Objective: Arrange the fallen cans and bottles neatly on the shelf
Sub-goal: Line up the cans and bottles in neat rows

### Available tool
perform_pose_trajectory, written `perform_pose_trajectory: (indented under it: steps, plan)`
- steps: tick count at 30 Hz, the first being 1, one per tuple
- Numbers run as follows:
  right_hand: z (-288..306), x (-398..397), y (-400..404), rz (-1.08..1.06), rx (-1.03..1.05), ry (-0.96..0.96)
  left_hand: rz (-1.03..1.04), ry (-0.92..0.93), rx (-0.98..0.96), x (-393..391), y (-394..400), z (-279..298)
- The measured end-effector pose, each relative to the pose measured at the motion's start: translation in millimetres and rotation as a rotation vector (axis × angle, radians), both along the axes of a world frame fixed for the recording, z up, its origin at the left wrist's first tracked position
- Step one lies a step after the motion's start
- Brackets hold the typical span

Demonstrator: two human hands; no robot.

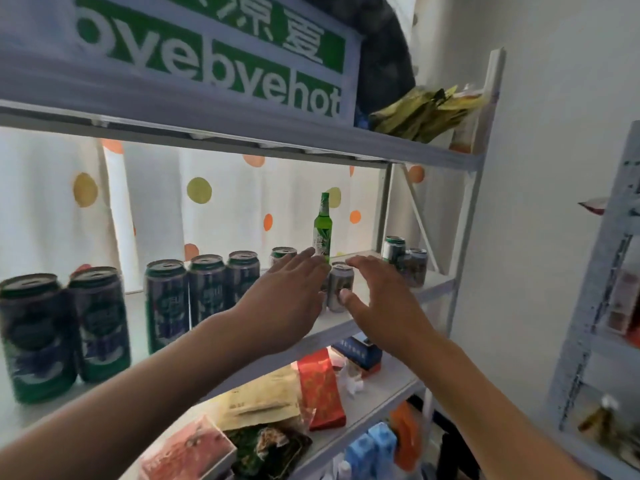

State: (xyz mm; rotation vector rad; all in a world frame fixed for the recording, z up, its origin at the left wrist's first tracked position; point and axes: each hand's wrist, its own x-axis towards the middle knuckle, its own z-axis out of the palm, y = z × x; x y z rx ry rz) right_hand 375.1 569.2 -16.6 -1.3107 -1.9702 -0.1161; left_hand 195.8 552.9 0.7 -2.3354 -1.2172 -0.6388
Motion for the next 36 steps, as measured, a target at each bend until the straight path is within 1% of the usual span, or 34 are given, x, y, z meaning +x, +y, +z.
perform_pose_trajectory:
  steps: [6, 9, 11, 16, 19, 23, 26, 28, 30, 33, 34, 36]
  plan:
    - [-8, 17, 77, 0.06, -0.009, 0.025, 0.066, 0.097, 0.001, 7, 71, 6]
    - [-4, 20, 119, 0.075, -0.013, 0.003, 0.077, 0.16, 0.088, 4, 104, 9]
    - [5, 17, 153, 0.099, -0.057, 0.039, 0.104, 0.207, 0.16, 4, 125, 12]
    - [35, 2, 259, 0.091, -0.129, 0.106, 0.097, 0.223, 0.226, 8, 174, 22]
    - [46, -4, 316, 0.054, -0.163, 0.131, 0.108, 0.271, 0.218, 8, 200, 27]
    - [54, -6, 373, 0.031, -0.194, 0.111, 0.152, 0.306, 0.183, 13, 226, 33]
    - [58, -7, 413, 0.021, -0.224, 0.109, 0.186, 0.311, 0.112, 21, 242, 36]
    - [60, -8, 440, 0.01, -0.281, 0.115, 0.197, 0.3, 0.102, 26, 251, 35]
    - [60, -8, 471, 0.002, -0.365, 0.164, 0.241, 0.275, 0.093, 33, 260, 33]
    - [62, -10, 512, -0.045, -0.461, 0.257, 0.301, 0.182, 0.082, 48, 267, 35]
    - [62, -11, 523, -0.062, -0.491, 0.282, 0.31, 0.146, 0.04, 54, 270, 37]
    - [62, -14, 541, -0.059, -0.539, 0.332, 0.351, 0.095, 0.05, 63, 275, 35]
